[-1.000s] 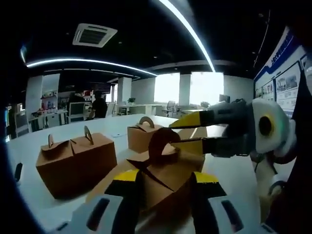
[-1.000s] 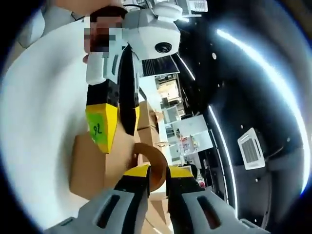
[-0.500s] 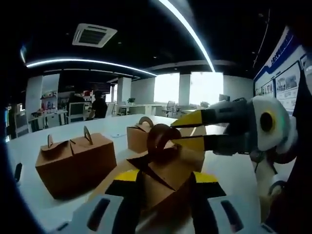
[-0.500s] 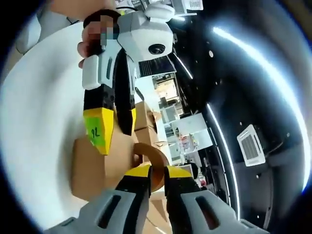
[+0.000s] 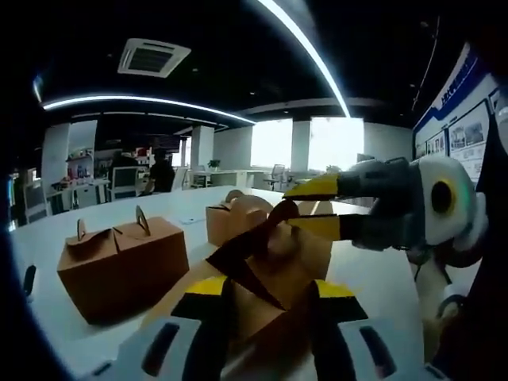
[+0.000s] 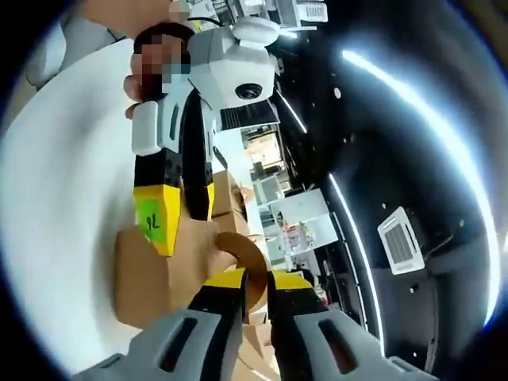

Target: Pick up one paper box from the group, open the paper box, and remove the item inside

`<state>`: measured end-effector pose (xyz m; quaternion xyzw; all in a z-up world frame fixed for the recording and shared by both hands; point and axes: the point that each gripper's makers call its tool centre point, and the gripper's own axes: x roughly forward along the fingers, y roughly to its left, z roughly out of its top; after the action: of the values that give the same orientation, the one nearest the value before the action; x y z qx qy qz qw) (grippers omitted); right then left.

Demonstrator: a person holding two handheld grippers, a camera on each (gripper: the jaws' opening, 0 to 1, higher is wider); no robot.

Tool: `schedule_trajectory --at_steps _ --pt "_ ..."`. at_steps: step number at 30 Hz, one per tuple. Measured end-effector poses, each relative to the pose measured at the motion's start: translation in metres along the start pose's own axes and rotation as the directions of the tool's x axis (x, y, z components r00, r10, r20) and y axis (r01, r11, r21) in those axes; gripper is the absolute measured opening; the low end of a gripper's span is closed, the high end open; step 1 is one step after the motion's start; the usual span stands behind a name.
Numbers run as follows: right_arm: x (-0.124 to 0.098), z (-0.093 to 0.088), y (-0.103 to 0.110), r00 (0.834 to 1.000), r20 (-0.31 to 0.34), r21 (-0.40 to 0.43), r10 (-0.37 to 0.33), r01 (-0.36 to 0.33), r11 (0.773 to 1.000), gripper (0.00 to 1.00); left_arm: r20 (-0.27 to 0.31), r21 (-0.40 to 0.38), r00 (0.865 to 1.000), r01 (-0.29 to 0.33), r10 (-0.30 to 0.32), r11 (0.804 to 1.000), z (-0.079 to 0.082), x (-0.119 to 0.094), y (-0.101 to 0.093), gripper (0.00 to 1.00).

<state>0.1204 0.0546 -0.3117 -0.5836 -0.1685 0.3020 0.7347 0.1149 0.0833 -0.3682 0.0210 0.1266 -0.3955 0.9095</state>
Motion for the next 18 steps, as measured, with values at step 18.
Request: schedule_trajectory --at_steps 18 --pt "-0.026 0.014 -0.004 1.0 0.027 0.029 -0.012 0.011 1.0 0.11 -0.012 0.025 1.0 -0.025 0.025 0.999 -0.001 0.0 -0.001 0.41"
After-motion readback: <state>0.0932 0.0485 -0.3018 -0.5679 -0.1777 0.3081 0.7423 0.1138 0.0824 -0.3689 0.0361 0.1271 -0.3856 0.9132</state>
